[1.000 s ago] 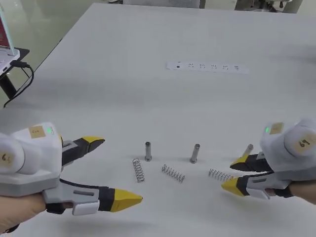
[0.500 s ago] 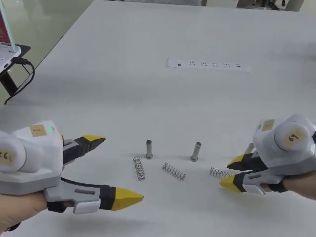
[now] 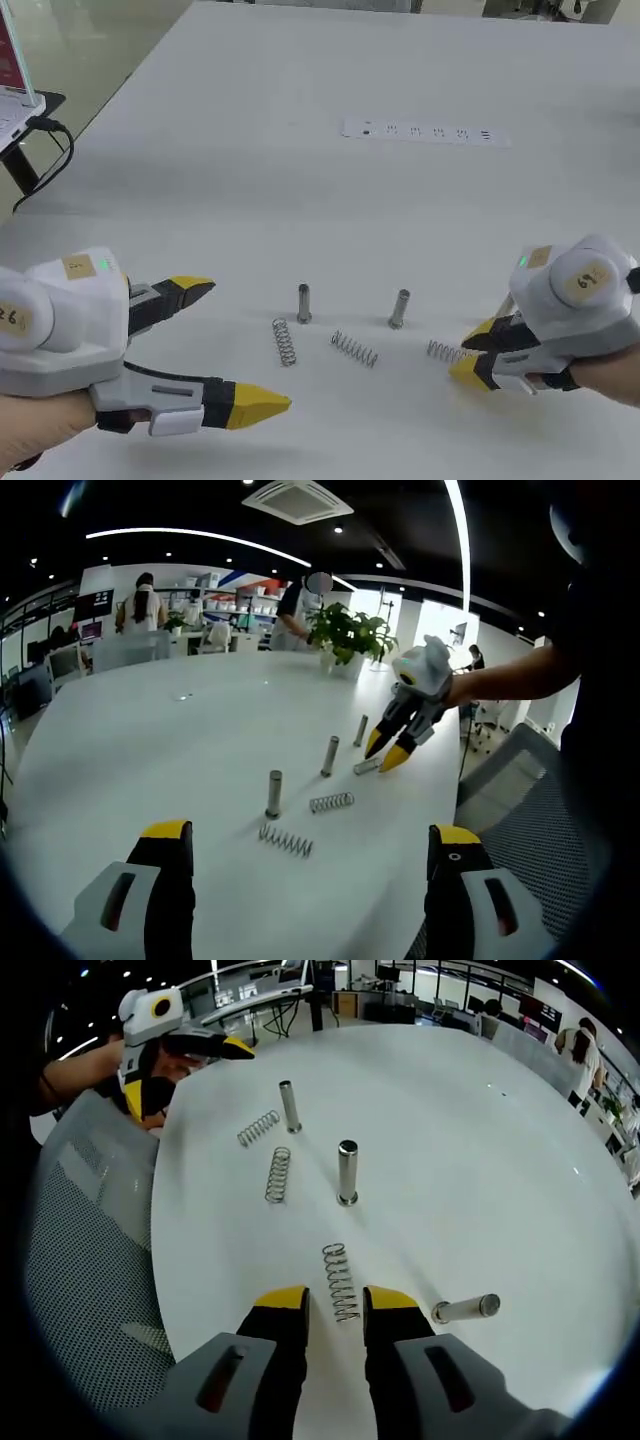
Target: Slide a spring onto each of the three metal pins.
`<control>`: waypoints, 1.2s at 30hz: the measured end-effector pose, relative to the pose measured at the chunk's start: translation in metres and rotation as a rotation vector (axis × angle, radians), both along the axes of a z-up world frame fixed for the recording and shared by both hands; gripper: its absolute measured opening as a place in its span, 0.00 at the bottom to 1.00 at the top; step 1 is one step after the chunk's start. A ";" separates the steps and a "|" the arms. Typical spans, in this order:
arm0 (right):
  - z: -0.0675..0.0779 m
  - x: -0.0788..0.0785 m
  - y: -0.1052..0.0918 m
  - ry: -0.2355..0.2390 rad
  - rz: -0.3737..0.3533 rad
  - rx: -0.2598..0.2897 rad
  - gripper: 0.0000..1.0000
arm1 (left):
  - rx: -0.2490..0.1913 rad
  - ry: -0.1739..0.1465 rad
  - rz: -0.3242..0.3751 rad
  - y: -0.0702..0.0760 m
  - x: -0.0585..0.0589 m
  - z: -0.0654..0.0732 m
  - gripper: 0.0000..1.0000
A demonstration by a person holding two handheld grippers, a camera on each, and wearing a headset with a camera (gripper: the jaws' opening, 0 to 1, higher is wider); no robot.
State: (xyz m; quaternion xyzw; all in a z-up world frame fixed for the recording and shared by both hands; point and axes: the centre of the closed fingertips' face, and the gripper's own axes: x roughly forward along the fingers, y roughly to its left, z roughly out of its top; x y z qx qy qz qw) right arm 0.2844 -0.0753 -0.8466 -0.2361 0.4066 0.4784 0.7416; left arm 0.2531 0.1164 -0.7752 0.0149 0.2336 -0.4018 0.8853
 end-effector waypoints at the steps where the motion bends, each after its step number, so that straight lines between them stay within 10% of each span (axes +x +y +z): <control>1: 0.000 0.000 0.000 0.000 0.000 -0.001 0.19 | 0.001 0.001 0.000 0.000 0.000 0.000 0.95; 36: -0.002 0.003 -0.002 -0.027 0.039 -0.056 0.08 | 0.038 0.022 -0.021 0.006 -0.005 -0.016 0.95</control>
